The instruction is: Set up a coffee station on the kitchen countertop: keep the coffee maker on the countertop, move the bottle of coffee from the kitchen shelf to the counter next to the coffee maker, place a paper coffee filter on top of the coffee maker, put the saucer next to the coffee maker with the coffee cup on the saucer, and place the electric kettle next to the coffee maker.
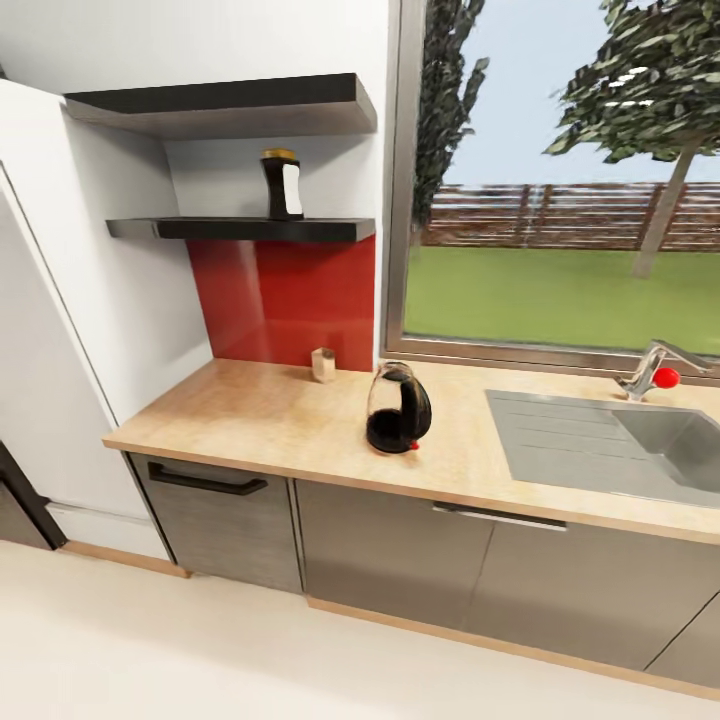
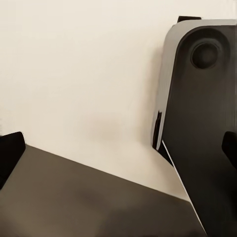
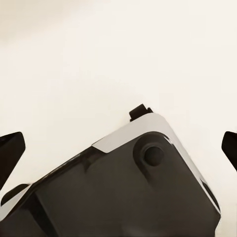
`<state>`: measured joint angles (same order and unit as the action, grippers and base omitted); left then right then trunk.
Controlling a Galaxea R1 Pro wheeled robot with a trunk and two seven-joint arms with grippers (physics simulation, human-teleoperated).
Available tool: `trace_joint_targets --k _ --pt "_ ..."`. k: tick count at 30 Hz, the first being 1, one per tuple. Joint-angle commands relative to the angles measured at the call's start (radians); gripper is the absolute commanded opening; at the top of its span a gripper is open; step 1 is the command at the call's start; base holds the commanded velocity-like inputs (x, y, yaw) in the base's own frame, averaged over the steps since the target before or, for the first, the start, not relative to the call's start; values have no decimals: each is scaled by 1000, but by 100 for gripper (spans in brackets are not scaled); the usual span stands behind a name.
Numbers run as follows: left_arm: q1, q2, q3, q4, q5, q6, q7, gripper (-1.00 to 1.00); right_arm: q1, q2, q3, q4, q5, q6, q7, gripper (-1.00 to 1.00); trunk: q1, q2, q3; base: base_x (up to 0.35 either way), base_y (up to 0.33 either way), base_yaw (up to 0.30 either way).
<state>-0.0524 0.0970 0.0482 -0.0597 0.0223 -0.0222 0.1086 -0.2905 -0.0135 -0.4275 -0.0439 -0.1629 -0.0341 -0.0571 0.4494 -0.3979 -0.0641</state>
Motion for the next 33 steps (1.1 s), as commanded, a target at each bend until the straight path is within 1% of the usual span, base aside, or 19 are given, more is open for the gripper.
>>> trace_joint_targets --k 1,9,10,12,13,15,16,17,19,21,24,25,27,28,30,33 --pt "-1 0 4 0 2 -2 0 100 -1 1 4 2 -10 -3 -1 100 1 -2 -2 0 339 0" --pt "-3 -3 0 -3 2 -5 -1 100 -1 -10 3 -3 -9 -4 0 100 1 -2 -2 0 338 0" --pt "-4 -1 -1 -4 2 -5 -1 100 -1 -22 3 -5 -10 -4 1 100 1 -2 -2 54 243 0" --pt "-4 -2 -2 -10 1 -5 -1 100 -1 -34 3 -7 -9 -2 3 100 1 -2 -2 61 134 0" --pt "-4 -3 -3 -18 1 -5 -1 100 -1 -37 4 -7 -3 -1 3 100 1 -2 -2 33 67 0" --pt "-4 -5 -4 -44 1 -5 -1 100 -1 -42 9 -8 27 1 2 100 1 -2 -2 14 28 0" --pt "-4 -5 -4 -49 0 -5 -1 100 -1 -43 10 -8 33 1 2 100 1 -2 -2 9 18 0" --pt "-4 -3 -5 -69 0 -6 -1 100 -1 -46 11 -8 53 2 1 100 1 -2 -2 4 9 0" --pt "-4 -2 -4 -105 1 -6 -1 100 -1 -58 14 -8 76 2 1 100 1 -2 -2 2 5 0" --pt "-4 -2 -4 -137 1 -9 -1 100 -1 -70 17 -7 90 2 0 100 1 -2 -2 1 2 0" --pt "-4 -1 -3 -209 1 -44 -1 100 -1 -84 19 -7 104 2 0 100 1 -2 -2 0 1 -97" --pt "-4 -1 -2 -229 2 -67 -1 100 -1 -86 19 -7 106 2 0 100 1 -2 -2 0 0 -199" --pt "-4 -2 1 -274 2 -135 -1 100 -1 -88 20 -5 110 2 2 100 1 -2 -2 0 0 -241" --pt "-4 -4 0 -288 2 -153 -1 100 -1 -89 20 -4 113 2 2 100 1 -2 -2 0 0 -256" --pt "-4 -6 0 -312 2 -173 -1 100 -1 -89 21 -4 122 2 3 100 1 -2 -2 0 0 -257" --pt "-4 -8 0 -364 3 -188 -1 100 -1 -88 21 -3 158 2 2 100 1 -2 -2 0 0 -255"
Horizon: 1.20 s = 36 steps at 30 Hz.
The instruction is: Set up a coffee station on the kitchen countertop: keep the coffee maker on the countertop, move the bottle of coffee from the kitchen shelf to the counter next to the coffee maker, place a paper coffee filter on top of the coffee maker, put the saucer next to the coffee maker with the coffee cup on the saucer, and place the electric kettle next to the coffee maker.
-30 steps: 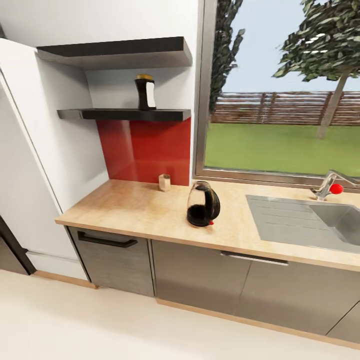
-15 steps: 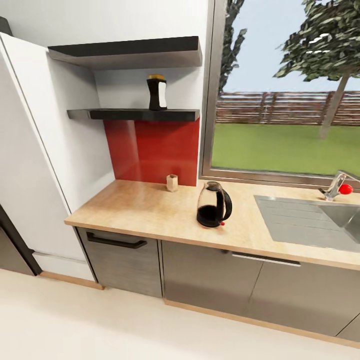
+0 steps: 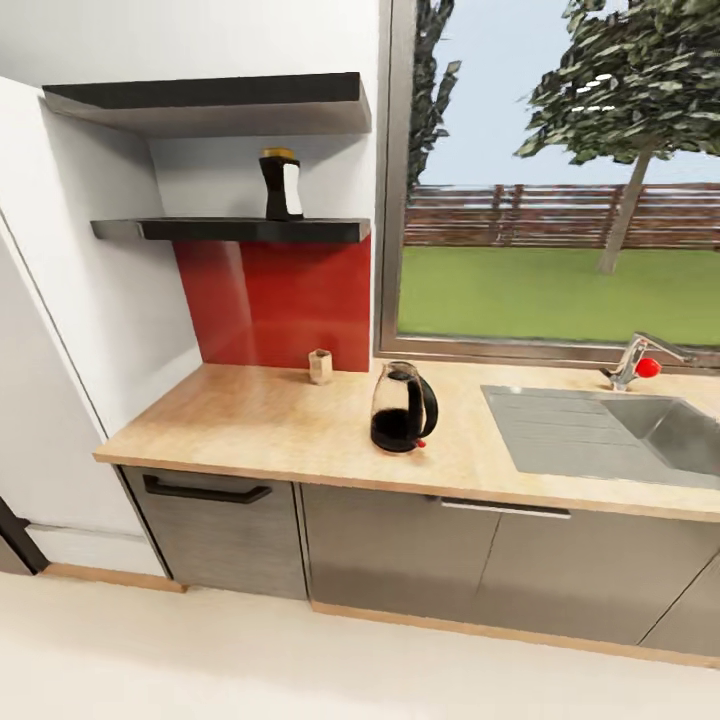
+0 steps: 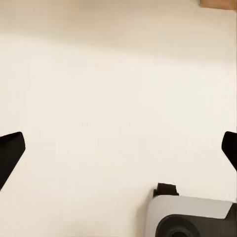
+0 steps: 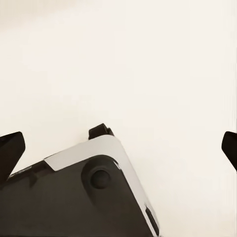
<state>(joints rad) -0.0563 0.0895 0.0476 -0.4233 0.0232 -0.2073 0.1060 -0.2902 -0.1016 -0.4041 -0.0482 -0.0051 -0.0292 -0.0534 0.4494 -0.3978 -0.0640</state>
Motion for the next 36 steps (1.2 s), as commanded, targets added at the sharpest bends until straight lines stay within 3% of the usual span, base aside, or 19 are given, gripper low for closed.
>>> trace_joint_targets --k 1,8,13,17,21,23,29,33,36 --pt "0 -1 0 -23 3 -8 1 100 -1 0 -3 2 16 -3 -2 100 1 -2 -2 0 0 -253" --pt "1 -6 1 -129 10 -65 1 100 -1 3 -2 3 63 -3 -2 100 1 -2 -2 0 0 -234" --pt "0 -7 2 -314 12 -96 -7 100 -1 9 -3 3 68 -3 0 100 1 -2 -2 0 0 -166" --pt "0 -7 1 -412 12 -96 -9 100 -1 11 -2 4 71 -3 1 100 1 -2 -2 0 0 -41" --pt "0 -7 -1 -522 12 -91 -9 100 -1 13 -2 3 116 -3 1 100 1 -2 -2 0 0 -6" --pt "-5 -8 -1 -622 12 -86 -4 100 -1 16 -3 3 144 -5 1 100 1 -2 -2 0 0 -1" --pt "-14 -13 -1 -817 15 -84 2 100 -1 17 -6 1 153 -6 -5 100 1 -2 -2 0 0 0" --pt "-74 -48 -2 -903 16 -77 2 100 -1 17 -7 0 154 -5 -6 100 1 -2 -2 0 0 0" --pt "-169 -69 -2 -928 16 -27 1 100 -1 17 -7 1 154 -5 -7 100 1 -2 -2 0 0 0"
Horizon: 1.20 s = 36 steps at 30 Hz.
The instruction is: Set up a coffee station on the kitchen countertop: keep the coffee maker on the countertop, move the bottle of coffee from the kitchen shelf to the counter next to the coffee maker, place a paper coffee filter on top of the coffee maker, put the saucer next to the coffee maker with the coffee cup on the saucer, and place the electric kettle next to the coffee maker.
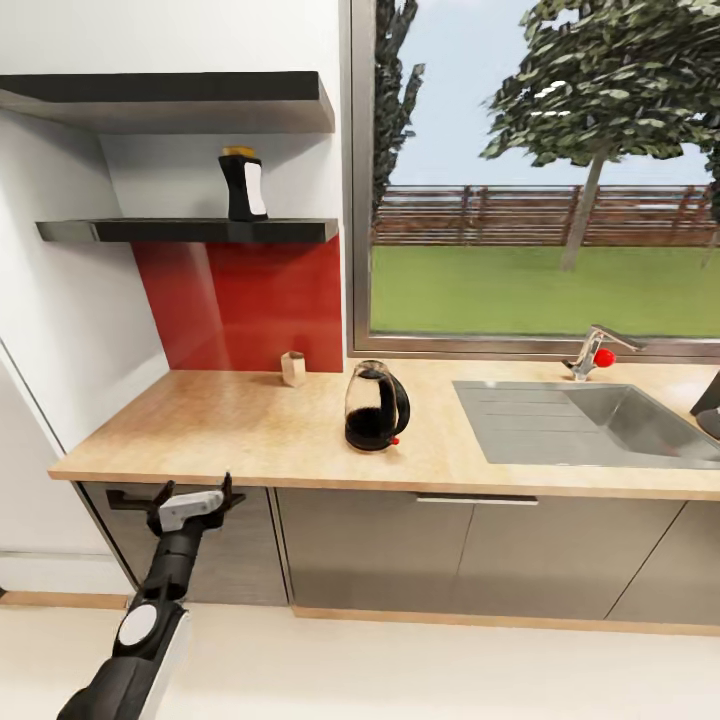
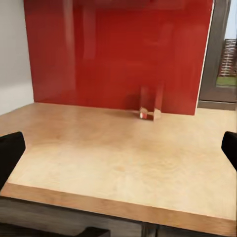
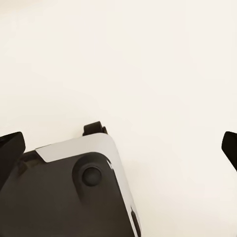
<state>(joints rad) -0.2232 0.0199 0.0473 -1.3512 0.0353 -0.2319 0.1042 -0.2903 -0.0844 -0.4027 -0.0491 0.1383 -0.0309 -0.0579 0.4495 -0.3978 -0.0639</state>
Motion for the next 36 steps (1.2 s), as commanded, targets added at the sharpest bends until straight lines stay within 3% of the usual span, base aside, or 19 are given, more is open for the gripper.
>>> trace_joint_targets --k 1,2,3,4,10,16,19,23,26,31,36 --pt "-27 -1 -1 -1 4 20 4 100 -1 0 -8 2 10 -4 -3 100 1 -2 -2 0 0 0" --pt "-65 -3 -1 -2 4 54 5 100 -1 0 -8 3 10 -5 -3 100 1 -2 -2 0 0 0" --pt "-140 -5 -1 -2 5 94 7 100 -1 1 -8 4 9 -6 -3 100 1 -2 -2 0 0 0" --pt "-140 -5 -1 -2 5 94 7 100 -1 1 -8 4 9 -6 -3 100 1 -2 -2 0 0 0" --pt "-283 -5 -1 -3 4 138 5 100 -1 2 -8 6 8 -6 -3 100 1 -2 -2 0 0 0" --pt "-407 -7 -2 -22 4 256 7 100 -1 2 -8 6 7 -7 -3 100 1 -2 -2 0 0 0" --pt "-460 -25 -9 -47 3 314 8 100 -1 2 -8 6 7 -7 -3 100 1 -2 -2 0 0 0" --pt "-528 -76 -21 -80 -5 387 6 100 -1 2 -8 6 7 -7 -3 100 1 -2 -2 0 0 0" --pt "-581 -99 -32 -94 -9 439 5 100 -1 2 -8 6 7 -6 -3 100 1 -2 -2 0 0 0" --pt "-672 -110 -69 -102 -10 513 8 100 -1 2 -8 6 7 -6 -3 100 1 -2 -2 0 0 0" --pt "-781 -115 -79 -103 -3 603 44 100 -1 3 -8 6 7 -7 -2 100 1 -2 -2 0 0 0"
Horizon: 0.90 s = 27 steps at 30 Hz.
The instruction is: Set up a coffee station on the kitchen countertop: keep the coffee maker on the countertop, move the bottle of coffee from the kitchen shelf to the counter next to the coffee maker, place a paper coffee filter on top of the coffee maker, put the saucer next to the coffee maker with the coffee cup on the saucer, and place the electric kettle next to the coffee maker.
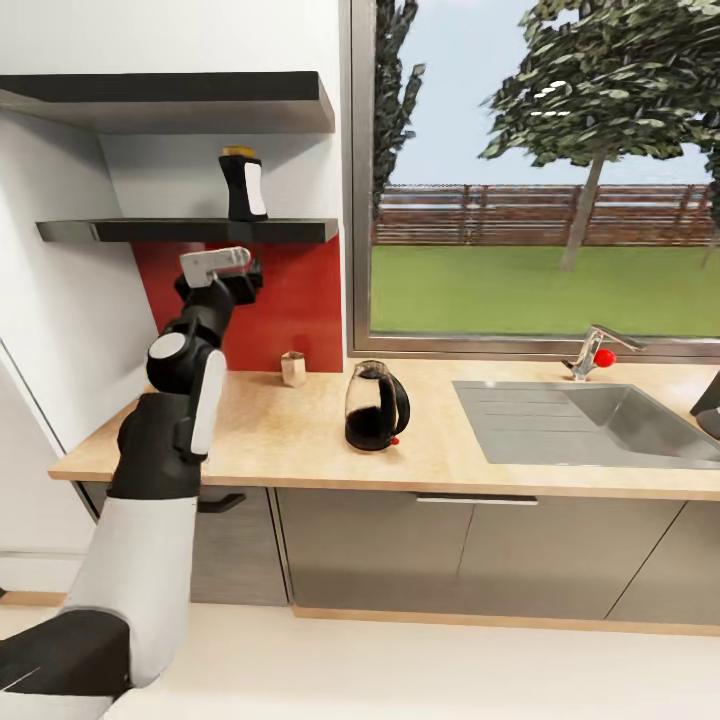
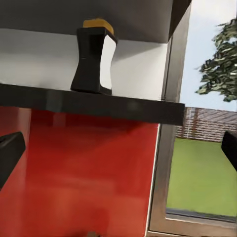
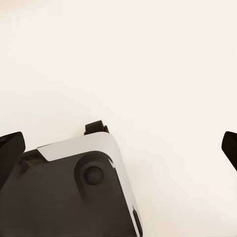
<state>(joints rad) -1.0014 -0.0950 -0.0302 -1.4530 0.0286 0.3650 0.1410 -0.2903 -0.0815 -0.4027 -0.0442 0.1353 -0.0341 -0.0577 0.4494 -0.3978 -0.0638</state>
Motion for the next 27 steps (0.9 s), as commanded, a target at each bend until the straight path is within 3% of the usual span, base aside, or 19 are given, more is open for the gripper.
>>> trace_joint_targets --k 1,5,12,15,27 --pt "-29 -4 -6 -1 5 34 19 100 -1 0 -8 2 10 -4 -2 100 1 -2 -2 0 0 0" --pt "-116 -27 -24 0 4 114 38 100 -1 18 -8 3 13 -4 -2 100 1 -2 -2 0 0 0" --pt "-250 -51 -25 70 -2 168 52 100 -1 32 -8 3 15 -4 -2 100 1 -2 -2 0 0 0" --pt "-315 -52 -27 145 -2 173 66 100 -1 33 -8 3 15 -4 -2 100 1 -2 -2 0 0 0" --pt "-584 -43 -31 633 -6 137 83 100 -1 31 -7 4 17 -2 -3 100 1 -2 -2 0 0 0"
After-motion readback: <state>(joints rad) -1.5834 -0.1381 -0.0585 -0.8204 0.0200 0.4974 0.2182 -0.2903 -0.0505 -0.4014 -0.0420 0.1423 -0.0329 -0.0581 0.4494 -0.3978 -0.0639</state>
